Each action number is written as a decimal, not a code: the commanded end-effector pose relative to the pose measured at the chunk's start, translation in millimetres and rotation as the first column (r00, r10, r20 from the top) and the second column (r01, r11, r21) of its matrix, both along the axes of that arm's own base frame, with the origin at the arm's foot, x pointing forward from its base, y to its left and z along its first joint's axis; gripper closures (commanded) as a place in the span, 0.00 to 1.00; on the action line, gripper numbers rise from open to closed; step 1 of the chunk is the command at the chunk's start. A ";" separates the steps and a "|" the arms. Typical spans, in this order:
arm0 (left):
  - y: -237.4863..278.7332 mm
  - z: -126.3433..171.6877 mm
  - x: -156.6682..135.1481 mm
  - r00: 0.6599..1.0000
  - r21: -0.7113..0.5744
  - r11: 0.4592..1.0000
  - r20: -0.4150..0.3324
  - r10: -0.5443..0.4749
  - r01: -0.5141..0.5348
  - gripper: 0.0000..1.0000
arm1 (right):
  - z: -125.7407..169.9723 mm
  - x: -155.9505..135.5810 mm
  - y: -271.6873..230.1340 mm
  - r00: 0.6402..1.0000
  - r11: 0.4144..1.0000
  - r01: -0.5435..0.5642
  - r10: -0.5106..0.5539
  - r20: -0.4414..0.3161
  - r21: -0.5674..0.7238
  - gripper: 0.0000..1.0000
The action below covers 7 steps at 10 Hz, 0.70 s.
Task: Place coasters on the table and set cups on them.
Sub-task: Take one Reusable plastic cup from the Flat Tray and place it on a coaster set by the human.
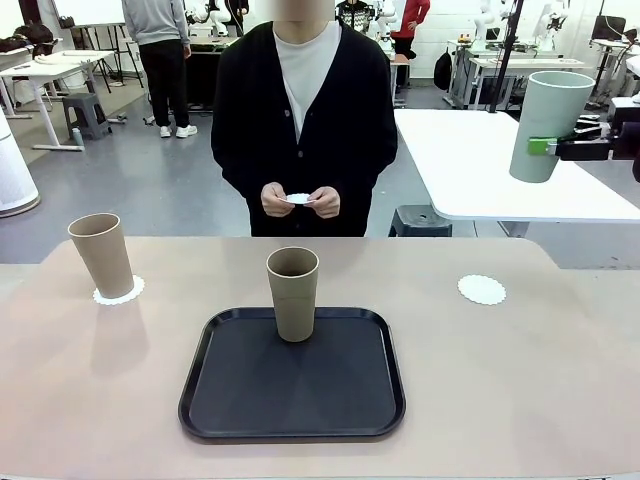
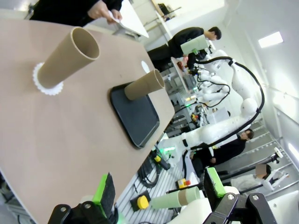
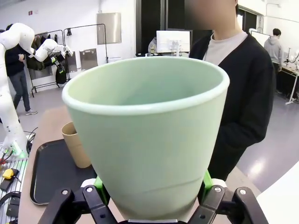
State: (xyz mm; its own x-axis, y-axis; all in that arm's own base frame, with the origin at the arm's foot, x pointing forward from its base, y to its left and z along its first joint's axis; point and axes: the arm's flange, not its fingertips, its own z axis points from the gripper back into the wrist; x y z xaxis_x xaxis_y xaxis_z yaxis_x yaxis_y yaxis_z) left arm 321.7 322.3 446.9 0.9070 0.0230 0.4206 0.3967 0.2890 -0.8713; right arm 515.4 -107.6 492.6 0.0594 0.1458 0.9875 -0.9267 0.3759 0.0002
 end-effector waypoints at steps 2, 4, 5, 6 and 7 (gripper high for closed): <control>-0.4 2.1 -2.4 1.000 -0.002 1.000 0.002 0.001 -0.001 0.00 | -48.9 2.2 -0.3 0.998 0.997 -0.067 0.067 0.005 0.033 0.17; -0.4 2.1 -2.4 1.000 -0.002 1.000 0.002 0.001 -0.001 0.00 | -94.5 -3.5 0.8 0.992 0.993 -0.113 0.114 -0.048 0.022 0.17; -0.4 2.1 -2.4 1.000 -0.002 1.000 0.002 0.001 -0.001 0.00 | -110.9 -2.1 1.9 0.990 0.992 -0.128 0.129 -0.054 0.013 0.17; -0.4 2.1 -2.4 1.000 -0.002 1.000 0.002 0.001 -0.001 0.00 | -126.7 -1.0 4.3 0.989 0.990 -0.138 0.139 -0.060 0.009 0.17; -0.4 2.1 -2.4 1.000 -0.002 1.000 0.002 0.001 -0.001 0.00 | -145.8 5.7 2.6 0.985 0.987 -0.159 0.159 -0.069 0.005 0.17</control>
State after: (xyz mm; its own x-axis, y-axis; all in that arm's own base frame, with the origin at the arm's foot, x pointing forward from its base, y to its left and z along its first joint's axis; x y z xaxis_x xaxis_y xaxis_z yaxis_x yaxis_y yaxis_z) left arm 321.8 322.2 446.9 0.9070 0.0227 0.4206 0.3968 0.2890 -0.8712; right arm 512.6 -100.3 348.5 0.1241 0.1503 0.9808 -0.9624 0.2588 0.0822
